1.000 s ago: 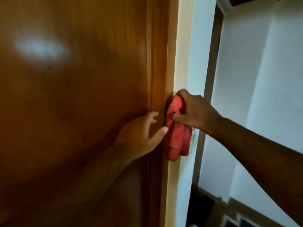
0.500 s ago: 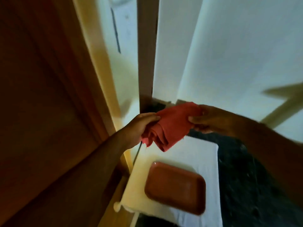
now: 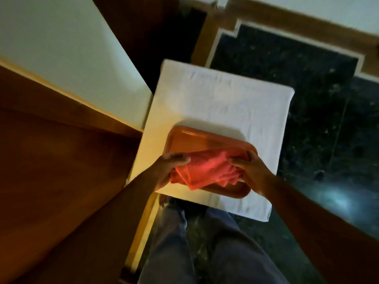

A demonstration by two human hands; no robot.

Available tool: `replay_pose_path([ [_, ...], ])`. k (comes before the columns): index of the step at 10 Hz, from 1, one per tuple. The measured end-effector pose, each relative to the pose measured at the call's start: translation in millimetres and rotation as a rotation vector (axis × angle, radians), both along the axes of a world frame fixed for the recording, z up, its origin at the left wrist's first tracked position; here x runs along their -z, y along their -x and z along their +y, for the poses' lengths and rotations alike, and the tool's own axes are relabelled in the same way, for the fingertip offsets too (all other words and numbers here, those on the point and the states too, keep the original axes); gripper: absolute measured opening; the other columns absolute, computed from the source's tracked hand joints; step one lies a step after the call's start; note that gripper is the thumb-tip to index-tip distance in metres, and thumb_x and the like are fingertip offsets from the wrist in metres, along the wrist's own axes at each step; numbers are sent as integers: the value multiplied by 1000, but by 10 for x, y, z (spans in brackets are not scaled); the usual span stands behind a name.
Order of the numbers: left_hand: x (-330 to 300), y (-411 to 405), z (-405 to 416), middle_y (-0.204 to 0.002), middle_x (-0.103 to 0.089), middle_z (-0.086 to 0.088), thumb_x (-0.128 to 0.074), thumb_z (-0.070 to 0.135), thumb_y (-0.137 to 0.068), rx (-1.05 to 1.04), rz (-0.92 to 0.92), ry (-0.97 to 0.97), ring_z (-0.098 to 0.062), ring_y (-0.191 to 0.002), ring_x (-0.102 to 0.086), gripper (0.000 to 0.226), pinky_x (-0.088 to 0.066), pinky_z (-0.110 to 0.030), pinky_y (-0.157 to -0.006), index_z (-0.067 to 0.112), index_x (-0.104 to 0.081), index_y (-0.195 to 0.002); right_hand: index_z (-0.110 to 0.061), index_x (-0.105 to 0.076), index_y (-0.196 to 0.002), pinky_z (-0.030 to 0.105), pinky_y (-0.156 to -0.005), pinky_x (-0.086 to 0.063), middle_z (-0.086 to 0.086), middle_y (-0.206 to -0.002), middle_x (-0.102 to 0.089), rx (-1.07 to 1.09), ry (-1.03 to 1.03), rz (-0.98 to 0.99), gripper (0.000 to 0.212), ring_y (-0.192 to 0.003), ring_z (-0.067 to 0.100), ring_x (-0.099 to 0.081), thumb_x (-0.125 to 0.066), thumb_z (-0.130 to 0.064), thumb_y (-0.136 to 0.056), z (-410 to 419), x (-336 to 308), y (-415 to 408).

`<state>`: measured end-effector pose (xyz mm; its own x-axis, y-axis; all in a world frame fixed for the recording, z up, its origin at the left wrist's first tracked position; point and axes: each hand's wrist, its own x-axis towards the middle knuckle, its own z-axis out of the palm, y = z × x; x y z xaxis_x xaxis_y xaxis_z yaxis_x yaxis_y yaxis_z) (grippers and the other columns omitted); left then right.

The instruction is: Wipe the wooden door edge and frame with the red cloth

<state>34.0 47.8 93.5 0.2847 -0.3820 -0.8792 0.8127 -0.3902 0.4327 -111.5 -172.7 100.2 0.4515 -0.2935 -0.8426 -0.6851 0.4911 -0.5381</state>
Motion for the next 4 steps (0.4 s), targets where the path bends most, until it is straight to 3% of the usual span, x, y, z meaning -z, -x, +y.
replay_pose_path([
  [1,642,50,-91,-113,-70,-18,-74,9,-84,37,-219,-234,-32,-99,-68,31,-59,-44,-86,7,-67,-115,-18,-46,-137,58,-85,-58,12,-123,-61,-53,40,94,61,-107,37,-66,-75,-12,-83,28,634,128],
  [2,1177,23,-273,-116,-68,-11,-72,23,-88,184,-331,-313,-25,-105,-62,27,-50,-32,-83,13,-68,-113,-10,-47,-135,54,-86,-58,15,-123,-61,-114,195,193,58,-107,37,-65,-75,-22,-85,77,1140,215],
  [3,1485,-17,-382,-120,-68,-12,-66,24,-93,317,-432,-313,-18,-99,-62,31,-48,-23,-74,10,-65,-120,-6,-45,-137,53,-95,-54,16,-125,-61,-176,363,287,63,-111,38,-62,-74,-29,-85,154,1402,280],
  [4,1359,-32,-371,-132,-64,-13,-59,26,-96,477,-596,-396,-26,-115,-62,40,-51,-34,-93,10,-56,-133,-8,-45,-132,45,-88,-49,13,-117,-60,-262,629,400,52,-110,39,-60,-67,-28,-89,225,1327,338],
])
